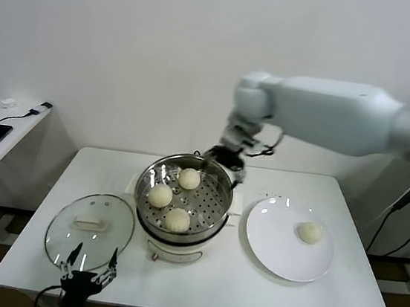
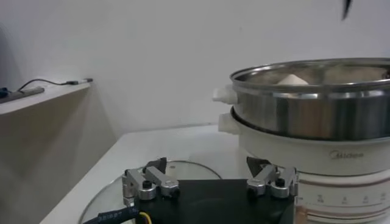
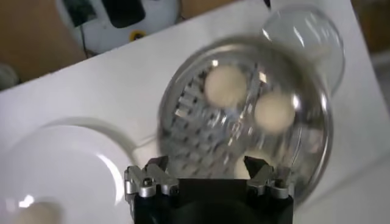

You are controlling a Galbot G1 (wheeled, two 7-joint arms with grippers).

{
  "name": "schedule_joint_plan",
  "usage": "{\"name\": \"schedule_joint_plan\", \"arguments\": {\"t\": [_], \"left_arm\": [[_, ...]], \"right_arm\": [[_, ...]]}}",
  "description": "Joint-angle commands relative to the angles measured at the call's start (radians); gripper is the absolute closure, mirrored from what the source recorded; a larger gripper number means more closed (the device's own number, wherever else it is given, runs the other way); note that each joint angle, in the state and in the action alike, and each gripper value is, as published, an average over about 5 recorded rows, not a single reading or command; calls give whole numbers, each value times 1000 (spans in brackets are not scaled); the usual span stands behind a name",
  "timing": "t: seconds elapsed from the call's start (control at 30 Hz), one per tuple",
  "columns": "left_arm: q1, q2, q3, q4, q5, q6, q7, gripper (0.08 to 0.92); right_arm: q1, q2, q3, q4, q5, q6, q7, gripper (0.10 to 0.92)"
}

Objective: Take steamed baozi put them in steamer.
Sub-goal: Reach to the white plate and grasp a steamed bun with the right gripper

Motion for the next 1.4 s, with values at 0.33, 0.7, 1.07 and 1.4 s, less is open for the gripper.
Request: {"name": "schedule_joint_plan", "arguments": {"t": [0.33,0.7,1.07,1.4], "left_arm": [[-6,-25,-1,8,7,5,3,177],[4,-34,-13,14,6,-2,2,177],[2,-32,-13,28,4,-5,1,177],[-4,-35,-9,35,4,-3,0,177]], "right_arm": [[-349,-495,74,-137,-79,-386,19,203],[-571,-400,253,-314,-182,-385,37,203],[-695,-324,367,-400,-245,-402,83,203],[-724,-276,402,-451,-281,-409,102,203]]}}
